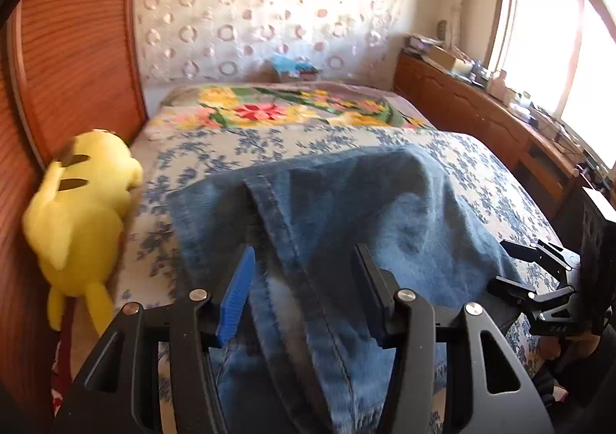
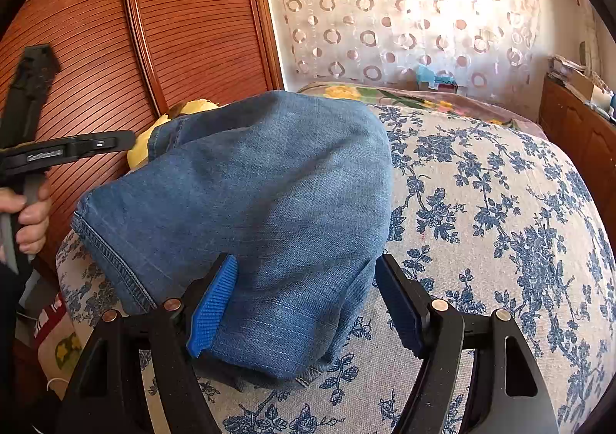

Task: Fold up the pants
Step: 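Grasp the folded jeans edge with the left tool and lift it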

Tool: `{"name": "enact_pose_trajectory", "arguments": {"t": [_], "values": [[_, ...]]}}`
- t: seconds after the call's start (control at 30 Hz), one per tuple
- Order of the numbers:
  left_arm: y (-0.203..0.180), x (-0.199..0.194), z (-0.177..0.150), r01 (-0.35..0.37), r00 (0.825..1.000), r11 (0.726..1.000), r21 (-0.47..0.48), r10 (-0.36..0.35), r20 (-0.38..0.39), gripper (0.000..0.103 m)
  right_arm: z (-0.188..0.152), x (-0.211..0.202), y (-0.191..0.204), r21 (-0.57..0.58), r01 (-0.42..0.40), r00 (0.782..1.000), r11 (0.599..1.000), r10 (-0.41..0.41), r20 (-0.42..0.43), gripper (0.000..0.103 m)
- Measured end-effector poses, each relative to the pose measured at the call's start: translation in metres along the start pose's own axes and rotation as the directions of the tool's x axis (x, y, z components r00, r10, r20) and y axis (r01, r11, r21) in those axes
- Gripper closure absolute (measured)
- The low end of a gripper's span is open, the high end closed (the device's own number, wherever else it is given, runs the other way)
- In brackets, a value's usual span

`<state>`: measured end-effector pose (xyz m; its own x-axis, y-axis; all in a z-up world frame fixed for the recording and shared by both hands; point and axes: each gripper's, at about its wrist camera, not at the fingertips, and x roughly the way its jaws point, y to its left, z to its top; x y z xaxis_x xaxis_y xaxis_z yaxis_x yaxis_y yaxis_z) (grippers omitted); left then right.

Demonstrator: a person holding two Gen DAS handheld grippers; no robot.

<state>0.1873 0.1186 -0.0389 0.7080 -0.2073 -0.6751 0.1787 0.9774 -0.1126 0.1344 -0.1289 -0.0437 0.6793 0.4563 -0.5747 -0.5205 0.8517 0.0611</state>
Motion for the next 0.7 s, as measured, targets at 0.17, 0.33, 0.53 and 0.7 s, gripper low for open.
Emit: {"name": "enact_pose_trajectory", "arguments": {"t": [0.17,0.33,0.53,0.7], "values": [[0.002,0.025,0.017,0.005,0.999,1.0,0.03,-0.004,-0.044,0.055,0.0,-0.001,0.0,0.001,-0.001,1.0,1.0,0.001,0.005,0.027],[0.01,0.052,0.032,-0.036,0.994,0.999,0.016,0.037,-0.103,0.055,-0.001,-0.001,0.0,0.003,0.001,1.0,1.0,-0.001,0.01,0.027],[0.015,0.079,0.037,-0.038,0.986,0.999,0.008,0.038,-0.163,0.066,0.002,-0.009,0.007,-0.031,0.027,0.999,0.999,-0.026,0.032,0.027],[0.008,0.073,0.038,-0.026,0.991,0.999,0.042,0.031,-0.129,0.096,0.011,-0.017,0.026,-0.064,-0.02,0.999,0.998,0.022,0.026,0.027]]}}
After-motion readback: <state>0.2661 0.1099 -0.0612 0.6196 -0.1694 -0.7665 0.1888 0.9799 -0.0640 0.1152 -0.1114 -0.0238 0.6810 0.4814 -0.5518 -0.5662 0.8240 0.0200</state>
